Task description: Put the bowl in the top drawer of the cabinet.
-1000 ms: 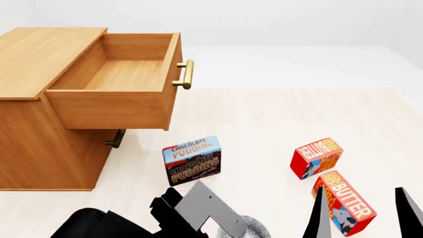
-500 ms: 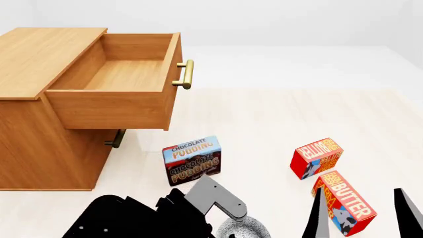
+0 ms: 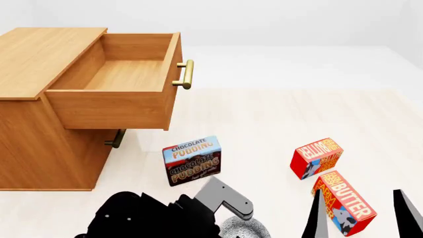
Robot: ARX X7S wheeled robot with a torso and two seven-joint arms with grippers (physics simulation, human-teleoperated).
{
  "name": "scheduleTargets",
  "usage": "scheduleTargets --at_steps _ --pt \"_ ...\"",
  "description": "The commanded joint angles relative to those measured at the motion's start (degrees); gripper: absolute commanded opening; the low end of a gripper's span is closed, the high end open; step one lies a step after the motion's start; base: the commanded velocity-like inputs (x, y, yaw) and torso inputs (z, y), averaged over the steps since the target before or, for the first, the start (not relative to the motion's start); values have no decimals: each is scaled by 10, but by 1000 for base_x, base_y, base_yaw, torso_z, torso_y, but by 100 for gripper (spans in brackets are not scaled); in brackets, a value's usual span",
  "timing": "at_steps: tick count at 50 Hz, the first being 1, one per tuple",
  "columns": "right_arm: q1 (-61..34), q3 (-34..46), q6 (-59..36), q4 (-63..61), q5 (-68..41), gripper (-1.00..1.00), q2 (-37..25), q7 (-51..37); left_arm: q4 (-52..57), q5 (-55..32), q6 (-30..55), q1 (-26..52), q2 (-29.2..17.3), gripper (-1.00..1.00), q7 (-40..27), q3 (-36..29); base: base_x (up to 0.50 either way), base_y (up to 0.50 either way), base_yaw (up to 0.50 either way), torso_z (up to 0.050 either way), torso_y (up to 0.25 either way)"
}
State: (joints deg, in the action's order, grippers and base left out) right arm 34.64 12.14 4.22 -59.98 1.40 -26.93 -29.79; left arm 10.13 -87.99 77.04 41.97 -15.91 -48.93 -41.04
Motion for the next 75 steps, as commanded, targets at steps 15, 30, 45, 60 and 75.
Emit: scheduleTargets --at_steps 15,30,45,60,75 --pt "18 -52 2 0 -2 100 94 104 -75 89 -25 24 23 100 68 -71 0 0 0 0 0" --pt "26 -73 8 0 -1 100 133 146 -104 123 -51 28 37 100 108 -98 0 0 0 0 0" --pt "29 -89 10 0 -2 100 163 178 -107 126 -53 28 31 -100 111 -111 0 0 0 0 0" --pt "32 -111 16 0 0 100 212 229 -111 121 -56 34 27 -100 111 -110 0 0 0 0 0" --pt "30 -123 12 0 1 100 246 265 -69 95 -62 47 10 -100 90 -85 0 0 0 0 0"
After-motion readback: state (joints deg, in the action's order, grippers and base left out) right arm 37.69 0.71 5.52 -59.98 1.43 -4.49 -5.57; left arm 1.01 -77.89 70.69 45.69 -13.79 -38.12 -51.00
